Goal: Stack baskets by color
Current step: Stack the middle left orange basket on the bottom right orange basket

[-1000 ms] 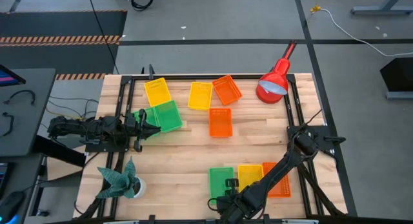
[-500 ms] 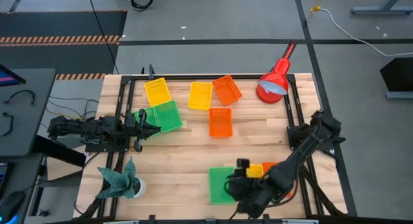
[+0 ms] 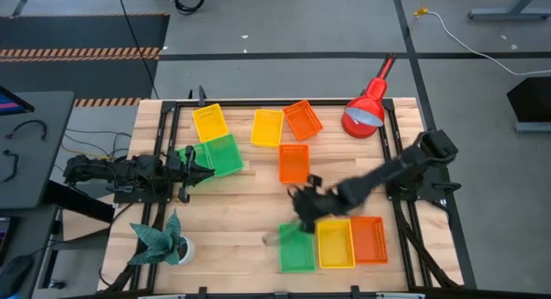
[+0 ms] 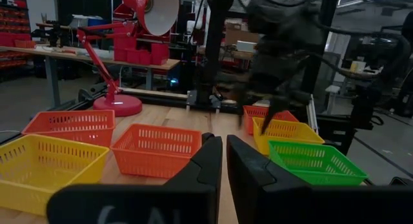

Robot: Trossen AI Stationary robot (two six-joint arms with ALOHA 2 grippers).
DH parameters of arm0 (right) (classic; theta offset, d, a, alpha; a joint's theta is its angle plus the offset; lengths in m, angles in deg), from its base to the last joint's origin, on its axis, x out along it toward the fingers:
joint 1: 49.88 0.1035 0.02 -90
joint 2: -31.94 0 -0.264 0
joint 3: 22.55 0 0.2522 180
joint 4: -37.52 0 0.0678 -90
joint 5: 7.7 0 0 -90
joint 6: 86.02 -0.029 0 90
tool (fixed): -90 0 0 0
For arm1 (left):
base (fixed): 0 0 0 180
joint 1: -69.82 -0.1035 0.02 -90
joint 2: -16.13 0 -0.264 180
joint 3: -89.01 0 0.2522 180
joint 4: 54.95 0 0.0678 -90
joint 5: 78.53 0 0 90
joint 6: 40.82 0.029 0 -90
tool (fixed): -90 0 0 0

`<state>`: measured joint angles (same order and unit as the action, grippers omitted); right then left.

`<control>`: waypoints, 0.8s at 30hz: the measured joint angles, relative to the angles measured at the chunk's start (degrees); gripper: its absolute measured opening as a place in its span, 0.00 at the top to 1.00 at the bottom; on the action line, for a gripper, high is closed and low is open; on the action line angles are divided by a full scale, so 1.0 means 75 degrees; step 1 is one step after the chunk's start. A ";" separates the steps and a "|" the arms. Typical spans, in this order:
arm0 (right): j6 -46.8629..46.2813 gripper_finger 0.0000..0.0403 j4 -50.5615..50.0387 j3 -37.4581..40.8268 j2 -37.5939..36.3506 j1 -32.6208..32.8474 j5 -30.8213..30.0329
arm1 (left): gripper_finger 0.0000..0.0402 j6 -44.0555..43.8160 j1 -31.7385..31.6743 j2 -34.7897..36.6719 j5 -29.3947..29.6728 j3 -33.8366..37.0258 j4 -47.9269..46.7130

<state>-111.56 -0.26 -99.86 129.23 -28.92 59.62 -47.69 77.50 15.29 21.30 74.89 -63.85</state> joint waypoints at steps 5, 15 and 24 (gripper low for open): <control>0.1330 0.44 0.0460 0.0009 0.0260 -0.1373 0.0473 | 0.92 0.0000 0.0003 -0.0002 0.0000 -0.0001 0.0000; 0.2935 0.45 0.0200 0.0003 0.0400 -0.2410 0.1792 | 0.93 0.0001 0.0001 -0.0002 -0.0002 -0.0002 0.0000; 0.3216 0.60 0.0089 0.0009 0.0996 -0.2397 0.1816 | 0.91 0.0000 0.0003 -0.0026 0.0000 -0.0002 0.0050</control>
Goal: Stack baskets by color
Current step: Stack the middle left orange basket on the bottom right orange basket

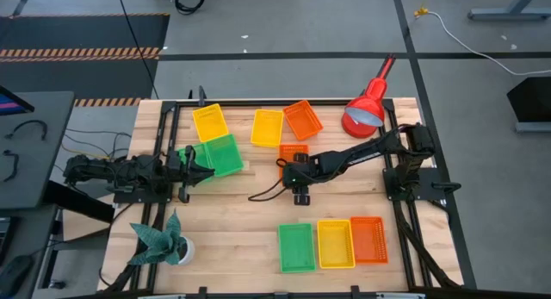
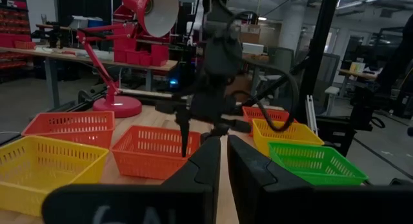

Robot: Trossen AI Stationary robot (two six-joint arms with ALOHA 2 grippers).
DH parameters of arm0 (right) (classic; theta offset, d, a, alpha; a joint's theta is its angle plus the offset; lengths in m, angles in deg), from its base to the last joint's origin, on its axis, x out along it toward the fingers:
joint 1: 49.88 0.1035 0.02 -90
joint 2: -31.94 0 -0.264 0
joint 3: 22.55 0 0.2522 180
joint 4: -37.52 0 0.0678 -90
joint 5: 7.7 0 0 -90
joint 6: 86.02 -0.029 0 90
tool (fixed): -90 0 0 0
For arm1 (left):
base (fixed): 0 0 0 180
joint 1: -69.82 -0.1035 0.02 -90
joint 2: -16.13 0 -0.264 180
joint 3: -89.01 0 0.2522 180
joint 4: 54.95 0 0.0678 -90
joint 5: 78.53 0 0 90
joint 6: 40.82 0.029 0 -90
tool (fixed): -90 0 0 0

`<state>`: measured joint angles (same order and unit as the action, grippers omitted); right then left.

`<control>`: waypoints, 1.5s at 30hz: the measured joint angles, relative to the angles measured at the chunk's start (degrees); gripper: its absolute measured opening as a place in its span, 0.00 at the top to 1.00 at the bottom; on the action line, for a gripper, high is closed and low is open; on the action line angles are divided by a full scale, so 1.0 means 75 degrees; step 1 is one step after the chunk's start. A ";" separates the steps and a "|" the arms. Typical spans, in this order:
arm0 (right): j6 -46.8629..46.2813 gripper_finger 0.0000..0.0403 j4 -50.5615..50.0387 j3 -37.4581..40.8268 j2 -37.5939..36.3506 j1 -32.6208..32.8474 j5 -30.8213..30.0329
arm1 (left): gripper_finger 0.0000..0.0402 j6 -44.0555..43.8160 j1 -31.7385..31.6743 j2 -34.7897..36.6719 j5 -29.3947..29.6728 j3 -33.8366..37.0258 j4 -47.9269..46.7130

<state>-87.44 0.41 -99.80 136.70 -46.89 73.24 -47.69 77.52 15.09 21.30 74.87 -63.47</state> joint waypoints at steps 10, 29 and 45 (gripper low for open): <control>-0.0245 0.97 -0.0205 -0.0003 -0.0600 0.0448 -0.0742 | 0.94 0.0002 -0.0001 -0.0006 -0.0002 0.0001 0.0013; -0.8177 0.98 -0.3007 -0.0014 -0.3755 0.6387 -0.1238 | 0.92 0.0000 -0.0001 -0.0006 -0.0003 0.0002 0.0011; -0.9824 0.98 -0.5146 -0.0723 -0.1810 0.8534 -0.1408 | 0.91 0.0003 -0.0002 -0.0006 -0.0001 0.0001 0.0011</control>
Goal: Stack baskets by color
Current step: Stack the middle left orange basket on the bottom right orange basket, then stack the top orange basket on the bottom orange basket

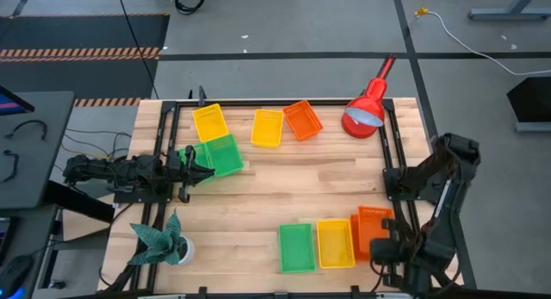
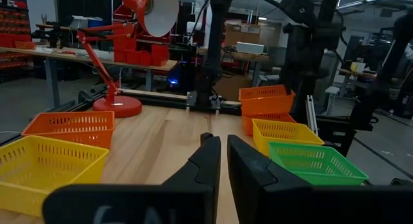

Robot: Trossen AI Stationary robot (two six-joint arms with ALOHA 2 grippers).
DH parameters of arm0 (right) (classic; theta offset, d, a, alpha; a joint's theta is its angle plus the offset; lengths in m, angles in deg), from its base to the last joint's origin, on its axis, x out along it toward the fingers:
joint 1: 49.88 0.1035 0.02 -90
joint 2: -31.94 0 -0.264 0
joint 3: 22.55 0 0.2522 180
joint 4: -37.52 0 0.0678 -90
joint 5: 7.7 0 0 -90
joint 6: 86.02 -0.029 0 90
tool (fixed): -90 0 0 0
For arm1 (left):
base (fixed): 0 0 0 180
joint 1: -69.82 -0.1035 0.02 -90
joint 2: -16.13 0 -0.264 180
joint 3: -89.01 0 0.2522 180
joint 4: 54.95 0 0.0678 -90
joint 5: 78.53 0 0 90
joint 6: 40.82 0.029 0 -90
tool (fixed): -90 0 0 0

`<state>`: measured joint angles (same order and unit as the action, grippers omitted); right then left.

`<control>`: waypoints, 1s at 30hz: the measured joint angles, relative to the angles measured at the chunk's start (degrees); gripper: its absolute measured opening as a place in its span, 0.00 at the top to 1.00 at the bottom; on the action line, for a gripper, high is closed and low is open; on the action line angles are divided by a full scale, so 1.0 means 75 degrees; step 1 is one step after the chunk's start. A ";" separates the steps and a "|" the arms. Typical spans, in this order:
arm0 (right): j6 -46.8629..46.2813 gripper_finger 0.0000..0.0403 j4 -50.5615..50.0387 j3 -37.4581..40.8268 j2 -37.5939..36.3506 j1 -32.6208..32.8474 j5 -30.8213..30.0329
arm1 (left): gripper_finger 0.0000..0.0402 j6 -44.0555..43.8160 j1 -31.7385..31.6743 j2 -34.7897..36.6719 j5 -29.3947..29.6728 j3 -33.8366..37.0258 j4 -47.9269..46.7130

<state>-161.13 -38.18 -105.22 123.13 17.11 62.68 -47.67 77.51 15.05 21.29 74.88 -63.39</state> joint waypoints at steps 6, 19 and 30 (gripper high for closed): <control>0.0253 0.97 0.0054 0.0000 0.0615 0.0002 -0.0062 | 0.93 -0.0001 0.0002 0.0000 0.0001 -0.0001 0.0000; -0.0149 0.83 0.0251 -0.0003 0.0995 0.0004 -0.0286 | 0.92 -0.0002 -0.0001 0.0000 -0.0002 -0.0001 0.0000; -0.0012 0.55 0.0352 -0.0242 0.0498 -0.0281 0.1080 | 0.91 -0.0001 0.0002 0.0000 0.0001 0.0000 -0.0003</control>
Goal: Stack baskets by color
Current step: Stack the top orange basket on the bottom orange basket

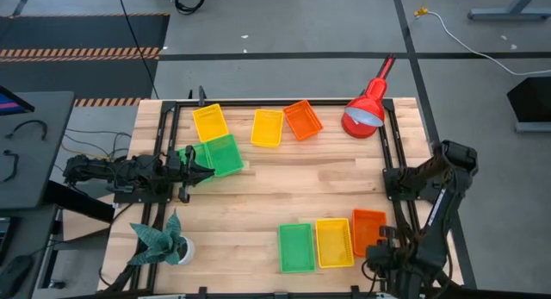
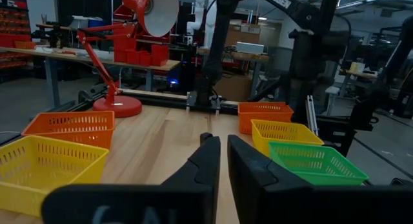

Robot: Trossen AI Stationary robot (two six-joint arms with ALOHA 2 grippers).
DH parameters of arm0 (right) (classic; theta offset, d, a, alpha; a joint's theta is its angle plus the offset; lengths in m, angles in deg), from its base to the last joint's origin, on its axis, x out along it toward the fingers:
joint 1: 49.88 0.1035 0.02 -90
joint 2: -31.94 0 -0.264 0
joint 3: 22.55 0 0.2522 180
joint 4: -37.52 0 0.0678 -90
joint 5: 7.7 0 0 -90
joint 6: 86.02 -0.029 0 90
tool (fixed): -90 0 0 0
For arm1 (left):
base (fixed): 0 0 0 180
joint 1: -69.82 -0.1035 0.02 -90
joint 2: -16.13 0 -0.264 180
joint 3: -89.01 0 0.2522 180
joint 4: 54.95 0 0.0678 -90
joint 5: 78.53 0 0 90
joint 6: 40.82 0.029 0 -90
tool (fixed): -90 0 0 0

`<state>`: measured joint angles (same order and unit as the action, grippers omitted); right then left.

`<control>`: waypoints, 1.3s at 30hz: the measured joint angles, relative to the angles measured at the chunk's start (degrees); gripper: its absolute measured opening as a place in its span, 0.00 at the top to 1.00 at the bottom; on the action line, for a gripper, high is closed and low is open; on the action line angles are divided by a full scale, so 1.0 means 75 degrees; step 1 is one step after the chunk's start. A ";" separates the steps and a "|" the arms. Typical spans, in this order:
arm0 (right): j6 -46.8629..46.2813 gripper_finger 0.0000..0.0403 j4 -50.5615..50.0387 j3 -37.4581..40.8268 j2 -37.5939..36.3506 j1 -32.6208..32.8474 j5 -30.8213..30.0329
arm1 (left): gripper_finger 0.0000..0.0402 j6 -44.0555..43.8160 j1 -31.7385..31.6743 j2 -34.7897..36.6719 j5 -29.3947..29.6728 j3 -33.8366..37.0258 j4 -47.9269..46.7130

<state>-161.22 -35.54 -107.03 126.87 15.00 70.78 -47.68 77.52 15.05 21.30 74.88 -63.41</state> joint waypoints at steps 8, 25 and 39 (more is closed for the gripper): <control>-0.0312 0.84 -0.0464 0.0452 -0.0447 -0.0472 -0.0523 | 0.90 0.0000 -0.0001 -0.0001 -0.0003 0.0000 0.0002; -0.0030 0.99 0.1500 0.1764 -0.0199 -0.1057 -0.0306 | 0.91 0.0001 0.0000 -0.0003 -0.0002 -0.0002 0.0000; 0.0457 1.00 0.2757 0.1970 -0.0173 -0.0992 0.0773 | 0.91 -0.0002 0.0000 -0.0003 0.0000 -0.0002 0.0003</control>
<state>-157.79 -14.87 -92.26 125.57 7.56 76.58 -47.69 77.52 15.02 21.30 74.87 -63.39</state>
